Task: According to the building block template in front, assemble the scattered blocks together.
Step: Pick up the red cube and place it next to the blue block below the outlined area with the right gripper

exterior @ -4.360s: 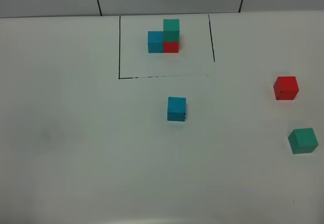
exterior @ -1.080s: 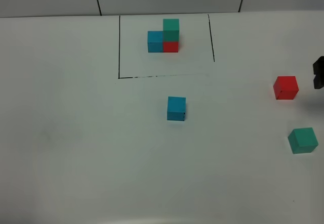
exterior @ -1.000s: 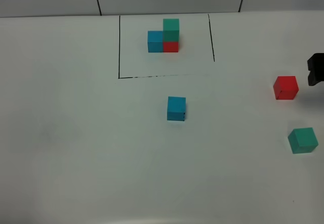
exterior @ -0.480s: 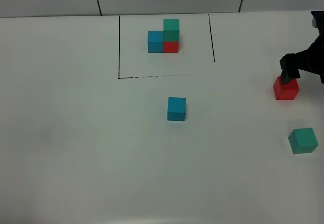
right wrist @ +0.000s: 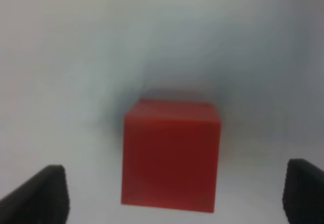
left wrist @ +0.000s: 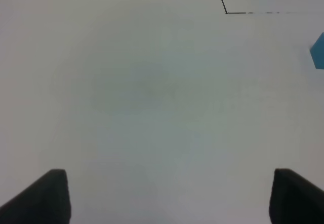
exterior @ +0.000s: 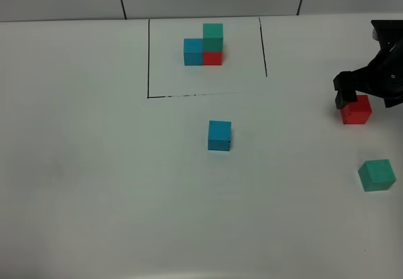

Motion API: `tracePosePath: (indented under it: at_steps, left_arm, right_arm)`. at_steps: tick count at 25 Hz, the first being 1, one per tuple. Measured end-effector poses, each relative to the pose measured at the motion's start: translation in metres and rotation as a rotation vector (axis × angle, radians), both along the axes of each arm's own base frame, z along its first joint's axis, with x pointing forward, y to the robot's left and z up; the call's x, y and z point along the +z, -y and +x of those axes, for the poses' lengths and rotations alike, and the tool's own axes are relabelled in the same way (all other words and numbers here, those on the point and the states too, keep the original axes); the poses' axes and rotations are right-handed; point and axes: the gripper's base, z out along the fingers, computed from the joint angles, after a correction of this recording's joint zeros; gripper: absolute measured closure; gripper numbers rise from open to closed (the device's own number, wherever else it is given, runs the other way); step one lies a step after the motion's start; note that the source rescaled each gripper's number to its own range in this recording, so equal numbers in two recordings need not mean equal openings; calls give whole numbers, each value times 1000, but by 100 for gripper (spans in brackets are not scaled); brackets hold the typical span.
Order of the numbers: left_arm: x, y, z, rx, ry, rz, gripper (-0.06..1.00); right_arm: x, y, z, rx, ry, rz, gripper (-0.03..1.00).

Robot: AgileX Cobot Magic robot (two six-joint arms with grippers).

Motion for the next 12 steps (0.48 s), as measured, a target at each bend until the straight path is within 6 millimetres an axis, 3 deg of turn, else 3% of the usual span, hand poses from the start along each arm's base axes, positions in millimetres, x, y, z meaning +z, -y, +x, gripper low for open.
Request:
tracePosePath:
  at_steps: [12]
  left_arm:
    - [0, 0, 0, 0, 0, 0, 6]
  right_arm:
    - [-20, 0, 3, -1, -35, -5, 24]
